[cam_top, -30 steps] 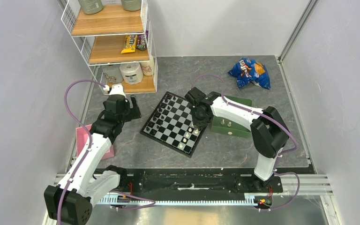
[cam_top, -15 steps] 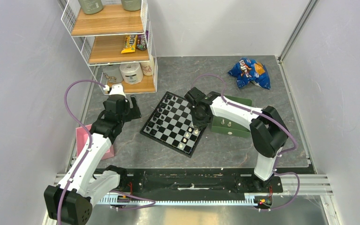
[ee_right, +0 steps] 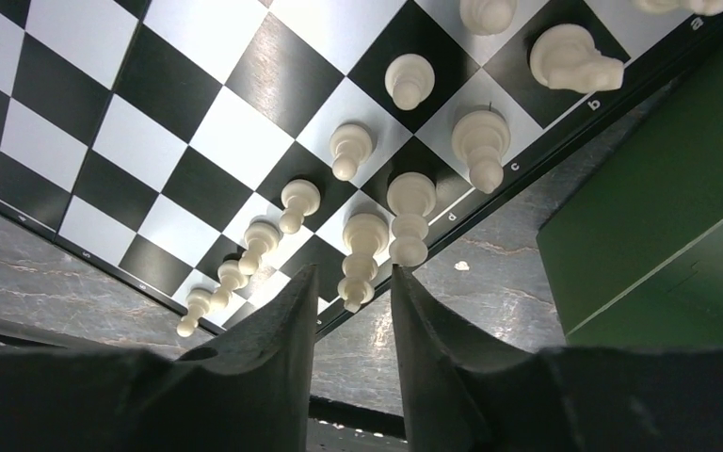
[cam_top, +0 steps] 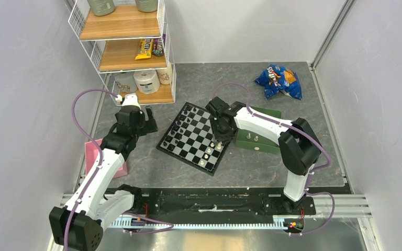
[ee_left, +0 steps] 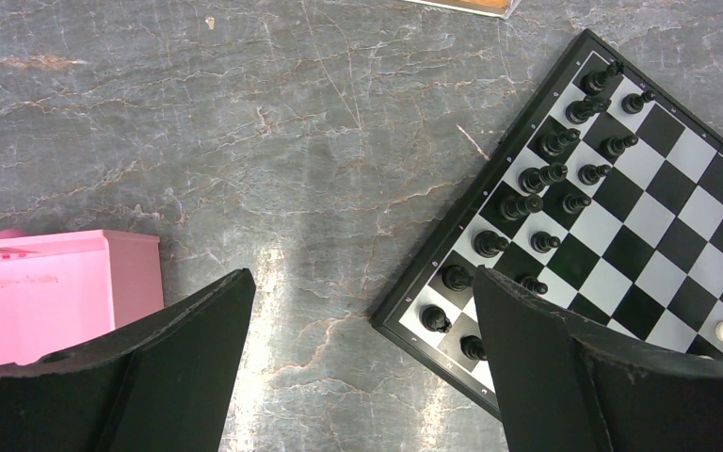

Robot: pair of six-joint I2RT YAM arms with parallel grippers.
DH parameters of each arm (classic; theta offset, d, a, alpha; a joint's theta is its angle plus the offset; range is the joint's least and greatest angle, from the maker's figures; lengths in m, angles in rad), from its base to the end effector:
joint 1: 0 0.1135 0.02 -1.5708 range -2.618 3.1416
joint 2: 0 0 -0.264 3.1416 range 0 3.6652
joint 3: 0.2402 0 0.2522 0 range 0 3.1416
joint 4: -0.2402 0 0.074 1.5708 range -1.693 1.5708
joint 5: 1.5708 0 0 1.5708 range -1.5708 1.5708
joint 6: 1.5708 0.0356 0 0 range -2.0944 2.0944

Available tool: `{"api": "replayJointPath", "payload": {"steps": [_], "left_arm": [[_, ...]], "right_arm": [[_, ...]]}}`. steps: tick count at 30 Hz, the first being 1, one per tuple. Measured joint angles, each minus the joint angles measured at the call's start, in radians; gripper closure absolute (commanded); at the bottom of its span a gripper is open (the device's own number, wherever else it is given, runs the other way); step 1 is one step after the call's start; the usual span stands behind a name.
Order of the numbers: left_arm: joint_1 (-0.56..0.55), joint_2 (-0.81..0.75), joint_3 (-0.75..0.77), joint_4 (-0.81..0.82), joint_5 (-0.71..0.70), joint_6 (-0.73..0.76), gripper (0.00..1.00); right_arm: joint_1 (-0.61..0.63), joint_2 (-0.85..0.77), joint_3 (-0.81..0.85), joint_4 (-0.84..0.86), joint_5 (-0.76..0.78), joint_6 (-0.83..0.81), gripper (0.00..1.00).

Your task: Set up the chess pieces on the board

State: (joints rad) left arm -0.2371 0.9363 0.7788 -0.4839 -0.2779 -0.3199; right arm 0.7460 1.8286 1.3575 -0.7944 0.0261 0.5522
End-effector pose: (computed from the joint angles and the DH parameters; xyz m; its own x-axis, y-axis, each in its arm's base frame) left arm 0.1982 -0.0379 0.2822 -0.5559 -0.1768 -0.8122 -0.1713 0.9805 -0.0962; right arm 0.2692 0.2476 0.2065 -0.9492 -0.1632 -0.2690 -0.2053 0.9691 0.1365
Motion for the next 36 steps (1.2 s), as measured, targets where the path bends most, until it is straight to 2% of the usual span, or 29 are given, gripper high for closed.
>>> {"api": "replayJointPath", "payload": {"steps": [5, 11, 17, 19, 23, 36], "left_arm": [[0.000, 0.000, 0.000, 0.000, 0.000, 0.000, 0.06], [0.000, 0.000, 0.000, 0.000, 0.000, 0.000, 0.06], [0.000, 0.000, 0.000, 0.000, 0.000, 0.000, 0.06], [0.000, 0.000, 0.000, 0.000, 0.000, 0.000, 0.06], [0.000, 0.000, 0.000, 0.000, 0.000, 0.000, 0.06], [0.000, 0.000, 0.000, 0.000, 0.000, 0.000, 0.06]], "right_arm": [[0.000, -0.006, 0.025, -0.010, 0.003, -0.005, 0.40], [-0.034, -0.115, 0.042, -0.039, 0.045, -0.018, 0.37], [-0.259, -0.261, 0.013, -0.030, 0.106, -0.021, 0.37], [-0.361, -0.274, -0.027, -0.028, 0.130, -0.022, 0.38], [-0.465, -0.242, -0.100, -0.030, 0.140, -0.030, 0.42], [-0.551, -0.104, -0.145, 0.027, 0.124, -0.070, 0.59]]}}
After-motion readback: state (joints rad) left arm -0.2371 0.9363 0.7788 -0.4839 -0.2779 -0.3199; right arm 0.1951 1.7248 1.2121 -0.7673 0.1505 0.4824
